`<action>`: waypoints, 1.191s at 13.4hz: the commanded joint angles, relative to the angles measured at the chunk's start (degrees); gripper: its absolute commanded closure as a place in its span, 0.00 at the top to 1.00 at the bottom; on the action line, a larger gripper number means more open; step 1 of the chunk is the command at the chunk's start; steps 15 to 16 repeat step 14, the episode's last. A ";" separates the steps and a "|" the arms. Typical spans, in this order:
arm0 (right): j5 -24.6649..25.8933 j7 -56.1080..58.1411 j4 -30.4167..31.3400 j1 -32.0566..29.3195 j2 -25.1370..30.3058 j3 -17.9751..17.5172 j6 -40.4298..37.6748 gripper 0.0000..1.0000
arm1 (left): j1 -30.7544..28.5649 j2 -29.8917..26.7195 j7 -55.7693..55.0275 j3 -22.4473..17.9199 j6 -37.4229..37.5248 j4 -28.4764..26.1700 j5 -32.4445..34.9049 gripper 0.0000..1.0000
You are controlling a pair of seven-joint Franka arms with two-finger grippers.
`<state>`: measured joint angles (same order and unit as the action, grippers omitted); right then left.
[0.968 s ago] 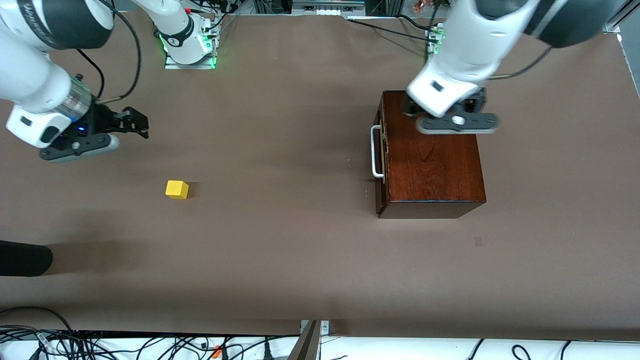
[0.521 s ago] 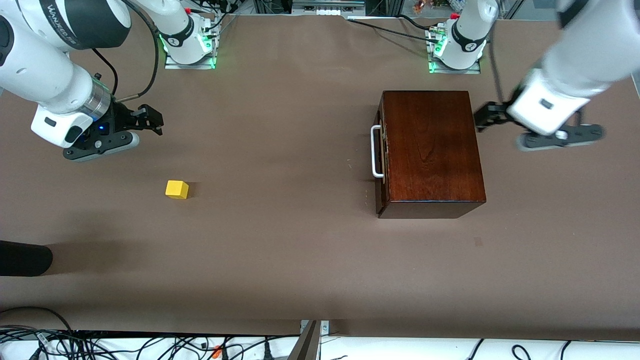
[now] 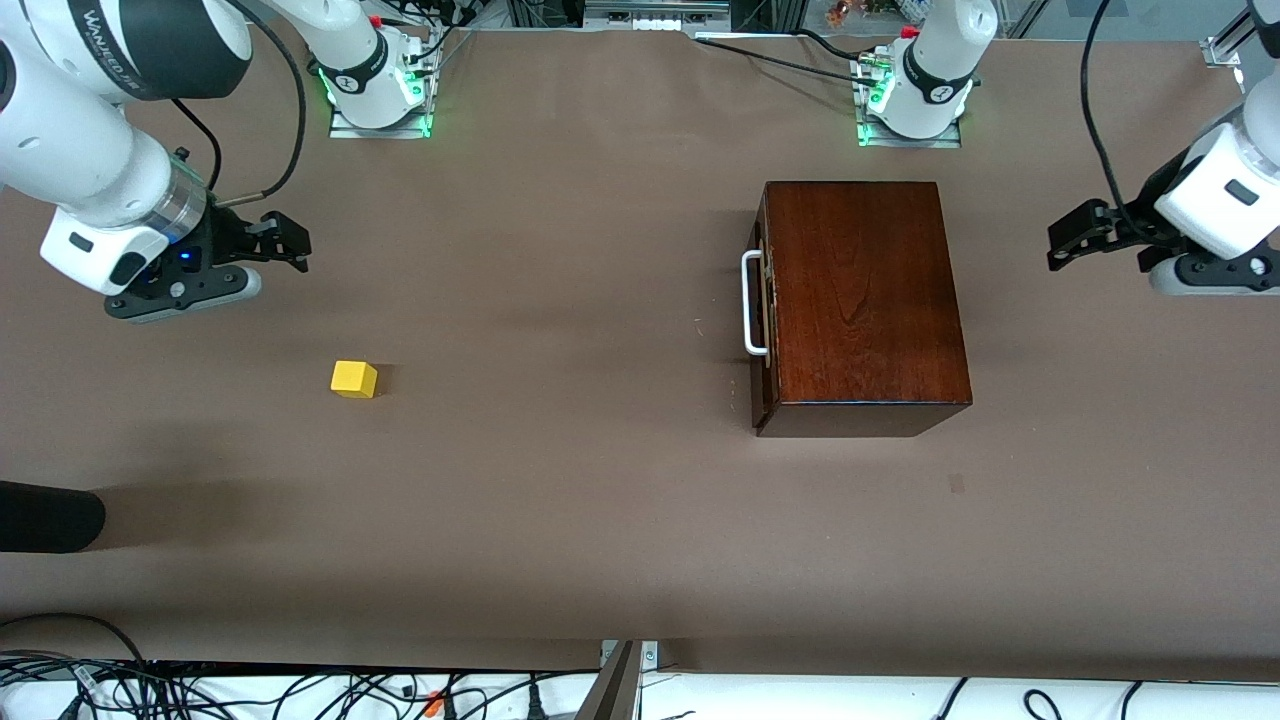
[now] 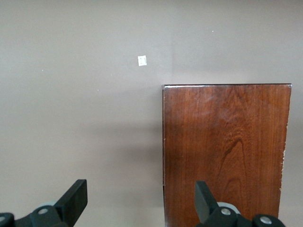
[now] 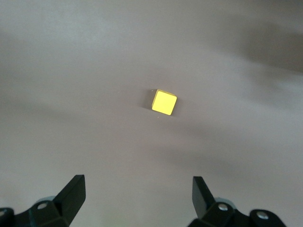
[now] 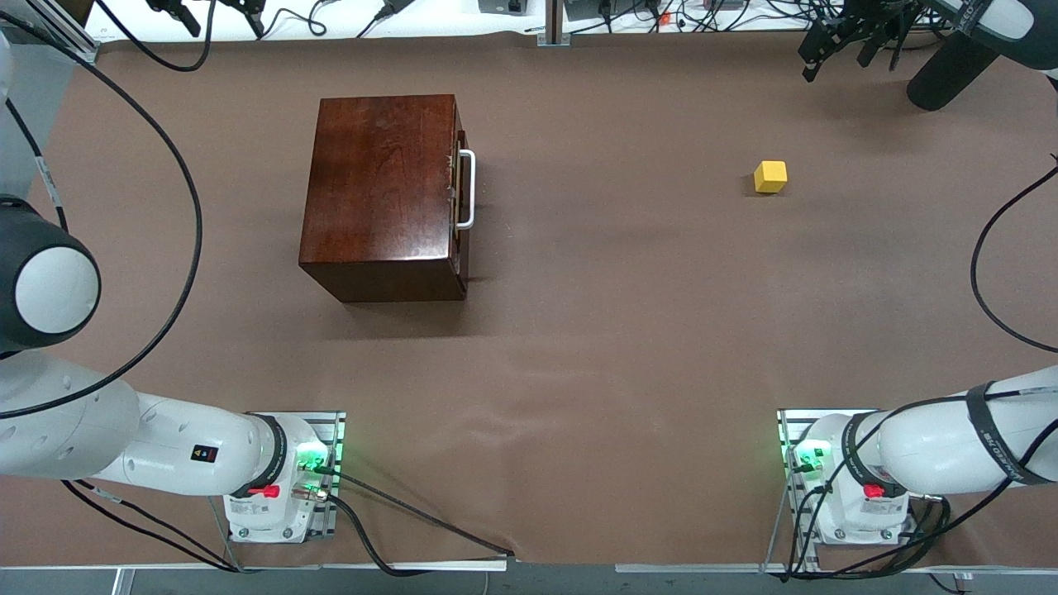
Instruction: Open drawer, take yellow block, close drawer
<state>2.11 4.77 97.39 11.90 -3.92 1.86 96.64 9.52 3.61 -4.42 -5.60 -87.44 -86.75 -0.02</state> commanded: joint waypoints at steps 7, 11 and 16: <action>0.09 -0.90 -0.71 -0.56 0.58 0.96 1.89 1.00 | -0.12 -1.59 1.52 -0.20 -1.60 -2.54 -1.12 1.00; -0.61 -0.90 -0.80 0.13 0.67 0.25 2.42 1.00 | -0.03 -1.59 1.87 0.07 -1.42 -2.37 -1.12 1.00; -1.32 -0.90 -0.89 0.14 1.90 -1.06 1.54 1.00 | -0.03 -1.50 1.87 0.07 -1.60 -2.28 -1.04 1.00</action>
